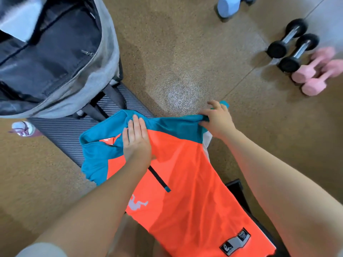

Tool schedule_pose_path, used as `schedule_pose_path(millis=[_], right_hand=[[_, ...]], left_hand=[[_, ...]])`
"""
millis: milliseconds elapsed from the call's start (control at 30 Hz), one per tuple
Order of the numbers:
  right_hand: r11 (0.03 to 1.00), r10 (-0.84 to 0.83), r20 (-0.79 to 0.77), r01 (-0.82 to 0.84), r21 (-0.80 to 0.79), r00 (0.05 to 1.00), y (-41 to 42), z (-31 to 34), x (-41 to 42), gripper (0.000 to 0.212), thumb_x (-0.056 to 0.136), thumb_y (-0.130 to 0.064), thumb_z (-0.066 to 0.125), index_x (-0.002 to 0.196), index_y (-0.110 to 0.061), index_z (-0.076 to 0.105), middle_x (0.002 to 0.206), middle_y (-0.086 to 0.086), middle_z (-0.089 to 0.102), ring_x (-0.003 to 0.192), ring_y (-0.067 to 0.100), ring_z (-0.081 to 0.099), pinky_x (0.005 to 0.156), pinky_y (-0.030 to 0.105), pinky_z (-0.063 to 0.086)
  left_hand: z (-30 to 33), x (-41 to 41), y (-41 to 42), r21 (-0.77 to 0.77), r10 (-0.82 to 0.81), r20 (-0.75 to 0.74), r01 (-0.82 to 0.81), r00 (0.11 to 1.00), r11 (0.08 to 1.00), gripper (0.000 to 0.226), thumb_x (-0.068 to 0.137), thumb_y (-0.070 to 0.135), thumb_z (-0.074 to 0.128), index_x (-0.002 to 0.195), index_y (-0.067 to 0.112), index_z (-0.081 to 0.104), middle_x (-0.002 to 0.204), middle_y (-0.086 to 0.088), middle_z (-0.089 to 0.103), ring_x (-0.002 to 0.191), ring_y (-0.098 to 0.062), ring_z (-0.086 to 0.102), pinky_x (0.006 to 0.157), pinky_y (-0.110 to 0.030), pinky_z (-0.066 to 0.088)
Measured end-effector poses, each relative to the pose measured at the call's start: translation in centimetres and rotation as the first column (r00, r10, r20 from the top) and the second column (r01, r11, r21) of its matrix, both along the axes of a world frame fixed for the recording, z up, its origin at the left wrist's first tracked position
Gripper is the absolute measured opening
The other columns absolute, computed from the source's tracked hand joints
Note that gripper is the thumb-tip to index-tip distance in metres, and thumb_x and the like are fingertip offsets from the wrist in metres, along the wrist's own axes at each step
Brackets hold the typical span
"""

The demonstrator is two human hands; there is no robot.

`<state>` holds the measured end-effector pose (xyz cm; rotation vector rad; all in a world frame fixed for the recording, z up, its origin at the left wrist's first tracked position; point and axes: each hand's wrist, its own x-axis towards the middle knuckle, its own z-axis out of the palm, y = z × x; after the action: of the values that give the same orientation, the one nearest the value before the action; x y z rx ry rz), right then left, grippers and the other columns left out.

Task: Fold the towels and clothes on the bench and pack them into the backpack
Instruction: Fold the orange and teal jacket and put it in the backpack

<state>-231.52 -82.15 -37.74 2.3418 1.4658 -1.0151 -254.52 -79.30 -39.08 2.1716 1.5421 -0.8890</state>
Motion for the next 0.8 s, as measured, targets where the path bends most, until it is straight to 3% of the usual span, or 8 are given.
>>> schedule_pose_path(millis=[100,267,333,433,533,633,733,800], right_hand=[[0.890,-0.442,-0.232,0.456,0.007,0.866,-3.1,-0.8,-1.0,0.074,0.086,-0.016,0.063,0.147,-0.014,0.021,0.154,0.021,0.008,0.141,0.033,0.021,0.111,0.031,0.019],[0.816,-0.578,-0.241,0.549,-0.182,0.779,-14.0,-1.6,-3.4,0.031,0.095,-0.027,0.050,0.115,-0.006,0.060,0.118,0.010,0.063,0.112,0.025,0.055,0.082,0.025,0.036],[0.816,-0.577,-0.249,0.545,-0.189,0.778,-18.0,-1.2,-4.1,0.033,0.086,-0.030,0.063,0.111,-0.009,0.062,0.109,0.006,0.064,0.103,0.021,0.057,0.081,0.025,0.037],[0.863,-0.504,-0.148,0.487,-0.138,0.851,-22.8,-0.9,-5.1,0.046,0.077,-0.027,0.072,0.118,-0.011,0.058,0.111,0.008,0.056,0.106,0.026,0.052,0.091,0.034,0.041],[0.864,-0.503,-0.008,0.502,-0.047,0.864,-25.3,-0.6,-6.3,0.026,0.078,-0.012,0.063,0.104,-0.010,0.061,0.101,0.011,0.056,0.093,0.031,0.055,0.079,0.040,0.046],[0.902,-0.428,0.159,0.408,0.141,0.890,-26.9,0.2,-7.5,0.010,0.068,-0.005,0.052,0.071,-0.012,0.059,0.067,0.006,0.056,0.059,0.028,0.059,0.064,0.035,0.045],[0.928,-0.356,0.178,0.325,0.179,0.917,-28.5,1.5,-9.1,0.010,0.065,-0.009,0.047,0.067,-0.014,0.055,0.062,0.004,0.051,0.047,0.023,0.052,0.047,0.030,0.039],[0.938,-0.342,0.076,0.334,0.096,0.937,-30.2,1.6,-11.1,0.013,0.063,-0.010,0.067,0.070,-0.013,0.057,0.071,0.005,0.055,0.052,0.022,0.055,0.036,0.029,0.037]], left_hand=[[0.2,0.2,-0.9,0.190,-0.164,0.186,0.129,0.969,0.973,0.082,0.077,0.019,0.062,0.141,0.012,0.011,0.151,-0.015,0.025,0.136,-0.031,0.033,0.108,-0.048,0.027],[0.5,3.7,-3.8,0.229,-0.611,0.448,0.577,0.653,0.784,0.062,0.066,0.011,0.032,0.124,0.011,0.056,0.139,-0.014,0.047,0.125,-0.033,0.048,0.099,-0.048,0.040],[0.9,6.7,-5.4,0.141,-0.689,0.545,0.757,0.478,0.638,0.054,0.080,0.009,0.030,0.129,0.009,0.051,0.144,-0.014,0.040,0.132,-0.032,0.039,0.108,-0.042,0.032],[0.5,10.5,-7.5,-0.092,-0.749,0.518,0.898,0.413,0.431,0.050,0.094,0.012,0.038,0.143,0.012,0.027,0.153,-0.007,0.021,0.141,-0.024,0.018,0.114,-0.034,0.013],[-0.4,12.4,-9.6,-0.120,-0.845,0.453,0.958,0.286,0.260,0.056,0.091,0.018,0.049,0.142,0.014,0.027,0.143,-0.007,0.039,0.134,-0.025,0.031,0.111,-0.035,0.020],[-0.8,12.9,-11.2,-0.116,-0.908,0.360,0.976,0.215,0.185,0.040,0.092,0.017,0.042,0.132,0.015,0.040,0.123,-0.009,0.054,0.120,-0.028,0.045,0.110,-0.039,0.021],[0.0,12.7,-11.8,0.102,-0.914,0.398,0.986,0.081,0.132,0.026,0.077,0.012,0.034,0.082,0.013,0.059,0.076,-0.007,0.060,0.075,-0.026,0.062,0.075,-0.034,0.048],[-0.2,11.9,-11.7,0.240,-0.922,0.387,0.968,-0.020,0.080,0.024,0.066,0.015,0.033,0.061,0.016,0.057,0.056,-0.002,0.053,0.054,-0.023,0.056,0.050,-0.025,0.043]])
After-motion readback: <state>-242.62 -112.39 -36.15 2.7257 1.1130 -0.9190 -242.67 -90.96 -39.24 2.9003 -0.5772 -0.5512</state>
